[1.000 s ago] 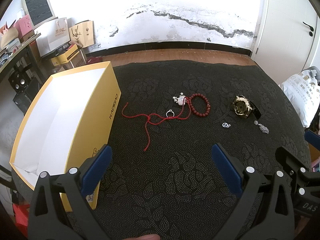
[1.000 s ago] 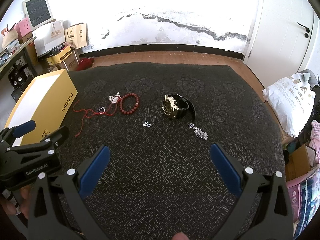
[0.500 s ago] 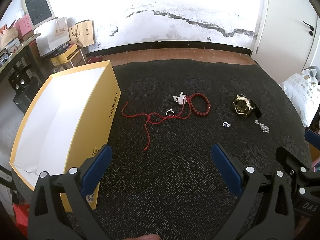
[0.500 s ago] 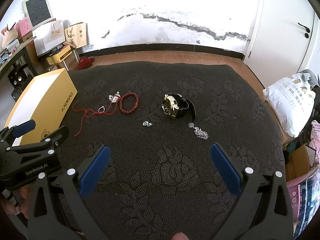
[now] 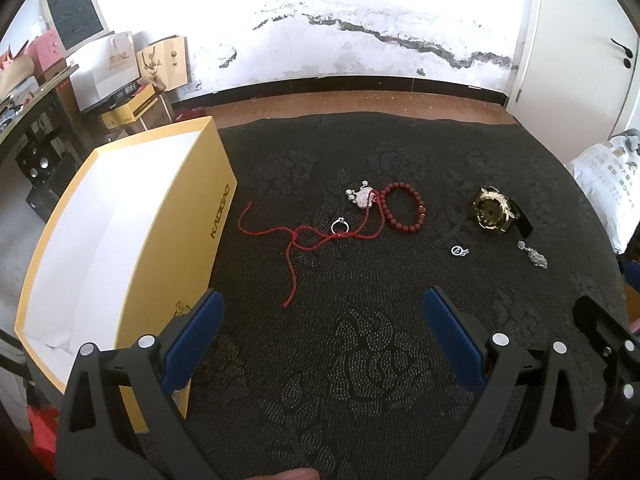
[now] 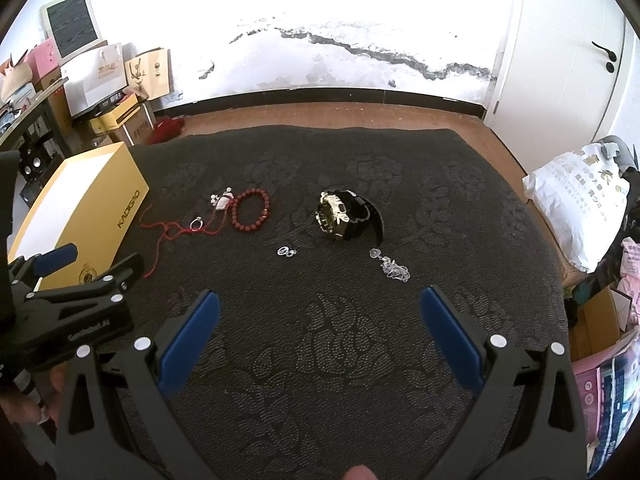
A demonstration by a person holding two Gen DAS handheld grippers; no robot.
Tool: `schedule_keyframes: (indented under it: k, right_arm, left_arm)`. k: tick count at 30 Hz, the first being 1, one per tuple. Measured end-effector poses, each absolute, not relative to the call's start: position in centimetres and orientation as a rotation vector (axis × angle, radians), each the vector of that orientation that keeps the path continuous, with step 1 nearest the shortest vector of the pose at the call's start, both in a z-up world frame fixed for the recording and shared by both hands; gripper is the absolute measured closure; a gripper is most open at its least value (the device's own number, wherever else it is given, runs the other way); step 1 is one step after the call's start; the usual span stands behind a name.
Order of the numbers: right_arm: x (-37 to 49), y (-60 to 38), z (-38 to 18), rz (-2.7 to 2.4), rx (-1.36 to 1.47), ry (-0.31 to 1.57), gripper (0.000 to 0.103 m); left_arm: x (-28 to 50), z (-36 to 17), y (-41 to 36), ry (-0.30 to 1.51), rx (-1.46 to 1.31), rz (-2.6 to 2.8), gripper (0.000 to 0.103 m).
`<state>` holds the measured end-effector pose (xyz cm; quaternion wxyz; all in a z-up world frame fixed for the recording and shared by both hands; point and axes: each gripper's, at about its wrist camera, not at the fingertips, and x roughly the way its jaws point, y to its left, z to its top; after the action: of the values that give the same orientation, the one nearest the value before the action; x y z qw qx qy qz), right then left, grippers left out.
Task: Organize jewelry
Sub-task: 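Reach the left tool to the silver pendant on red string and close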
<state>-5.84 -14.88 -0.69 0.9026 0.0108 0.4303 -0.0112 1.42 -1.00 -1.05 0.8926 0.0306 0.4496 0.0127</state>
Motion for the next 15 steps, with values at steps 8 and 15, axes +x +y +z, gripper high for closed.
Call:
schedule_keyframes:
  k: [8, 15]
  right_arm:
    - [-3.9, -16.9, -1.9, -0.014, 0.053, 0.898, 0.006]
    - [-1.0, -17.0, -2.6, -0.028, 0.045, 0.888, 0.006]
  left_arm:
    - [3.1, -1.5, -1.6, 0.907, 0.09, 0.058, 0.006]
    - [5.8, -4.3, -1.3, 0.965, 0.066, 0.042, 0.006]
